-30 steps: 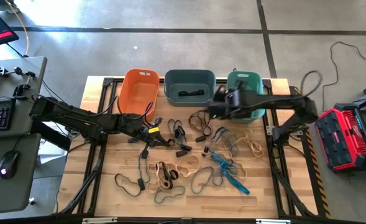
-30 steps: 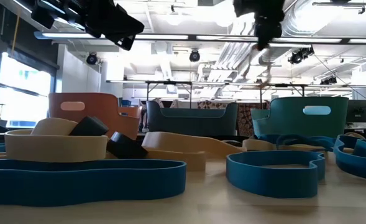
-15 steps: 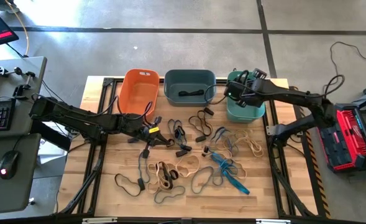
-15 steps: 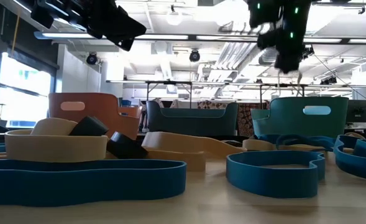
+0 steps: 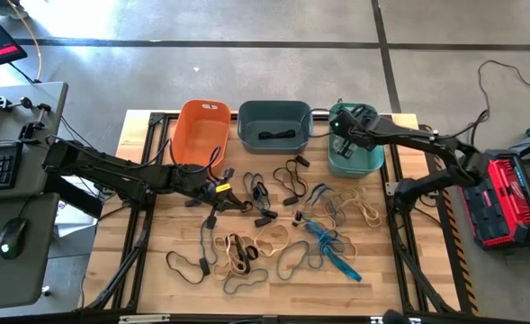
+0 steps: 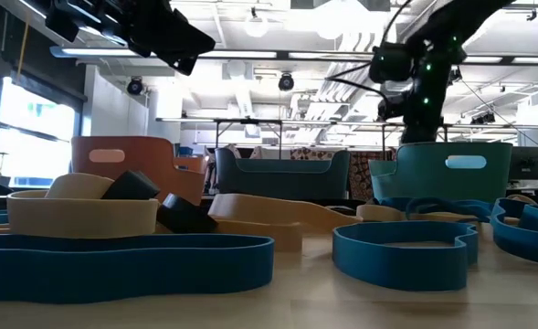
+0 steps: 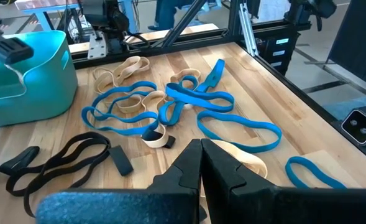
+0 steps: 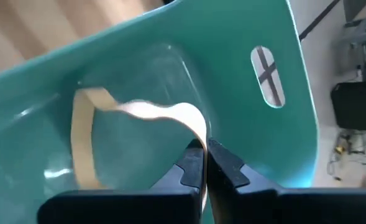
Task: Sort rubber bands into baskets
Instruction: Put the brown rubber band into the green bin, then put the blue rubber band into the orange bin
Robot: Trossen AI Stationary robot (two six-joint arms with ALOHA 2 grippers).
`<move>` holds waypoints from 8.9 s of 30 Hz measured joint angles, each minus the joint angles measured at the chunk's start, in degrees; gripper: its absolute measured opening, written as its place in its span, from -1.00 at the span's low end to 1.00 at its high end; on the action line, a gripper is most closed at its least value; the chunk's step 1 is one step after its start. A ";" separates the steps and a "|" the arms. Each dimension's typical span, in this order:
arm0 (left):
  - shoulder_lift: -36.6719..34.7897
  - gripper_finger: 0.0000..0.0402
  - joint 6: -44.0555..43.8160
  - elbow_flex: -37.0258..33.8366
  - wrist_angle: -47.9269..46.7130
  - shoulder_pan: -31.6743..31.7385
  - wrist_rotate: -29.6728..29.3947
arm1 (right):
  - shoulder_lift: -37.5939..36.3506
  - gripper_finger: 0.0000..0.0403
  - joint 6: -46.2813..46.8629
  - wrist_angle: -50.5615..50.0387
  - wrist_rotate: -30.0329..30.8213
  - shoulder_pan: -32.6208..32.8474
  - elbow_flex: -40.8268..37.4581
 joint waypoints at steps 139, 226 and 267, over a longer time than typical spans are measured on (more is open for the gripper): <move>22.62 -0.48 -34.92 13.44 -52.53 -6.41 -23.23 | -11.98 -1.00 17.94 55.85 -8.74 47.42 -19.77; 2.49 -1.00 -4.80 32.54 -59.58 29.10 -25.14 | -11.96 -1.00 18.99 54.39 -9.11 45.08 -19.77; 18.69 -1.00 -4.38 30.18 -67.80 41.89 -16.78 | -11.93 -1.00 19.88 52.38 -9.14 45.08 -19.77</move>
